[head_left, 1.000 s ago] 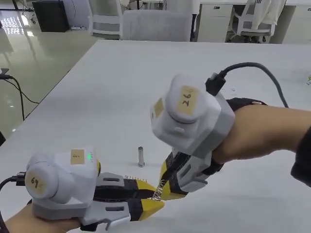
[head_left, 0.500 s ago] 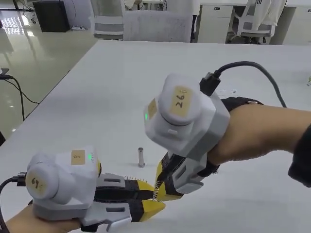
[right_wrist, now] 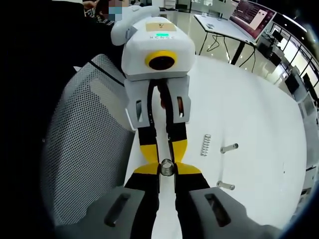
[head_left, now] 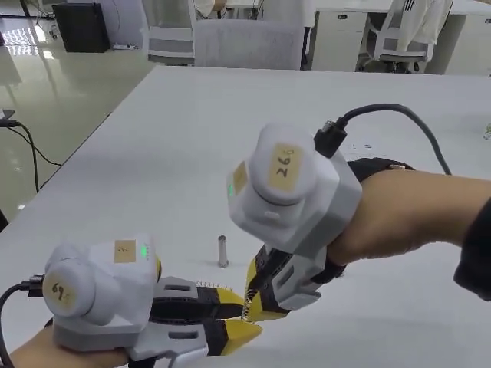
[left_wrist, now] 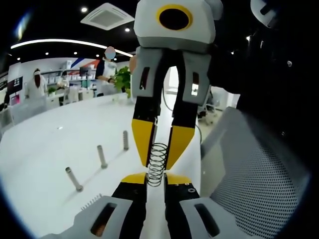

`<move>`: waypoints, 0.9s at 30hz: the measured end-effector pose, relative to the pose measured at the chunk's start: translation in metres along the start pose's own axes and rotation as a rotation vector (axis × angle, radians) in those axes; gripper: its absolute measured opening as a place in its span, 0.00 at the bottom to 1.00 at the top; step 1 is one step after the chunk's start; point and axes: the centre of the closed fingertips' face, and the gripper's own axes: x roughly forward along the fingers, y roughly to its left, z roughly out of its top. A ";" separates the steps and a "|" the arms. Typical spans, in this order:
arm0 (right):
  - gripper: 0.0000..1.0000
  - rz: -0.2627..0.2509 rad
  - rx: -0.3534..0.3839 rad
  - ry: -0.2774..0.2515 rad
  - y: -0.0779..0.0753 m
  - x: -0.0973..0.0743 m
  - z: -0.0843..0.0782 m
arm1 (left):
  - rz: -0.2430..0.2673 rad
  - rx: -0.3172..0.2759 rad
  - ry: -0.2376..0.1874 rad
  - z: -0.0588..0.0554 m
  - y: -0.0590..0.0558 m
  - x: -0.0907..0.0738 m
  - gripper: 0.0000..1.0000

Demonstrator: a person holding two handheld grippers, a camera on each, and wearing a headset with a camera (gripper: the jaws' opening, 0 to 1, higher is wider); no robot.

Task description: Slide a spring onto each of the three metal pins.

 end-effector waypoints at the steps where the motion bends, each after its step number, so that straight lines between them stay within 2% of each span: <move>1: 0.08 -0.003 -0.002 0.004 0.000 0.000 -0.001 | 0.001 0.000 0.001 0.000 0.000 0.000 0.06; 12: 0.08 -0.012 0.005 0.018 -0.003 -0.001 -0.007 | 0.019 -0.014 -0.006 -0.001 0.003 -0.004 0.09; 27: 0.08 -0.024 0.018 0.028 -0.009 -0.003 -0.015 | 0.073 -0.046 -0.022 -0.005 0.013 -0.011 0.21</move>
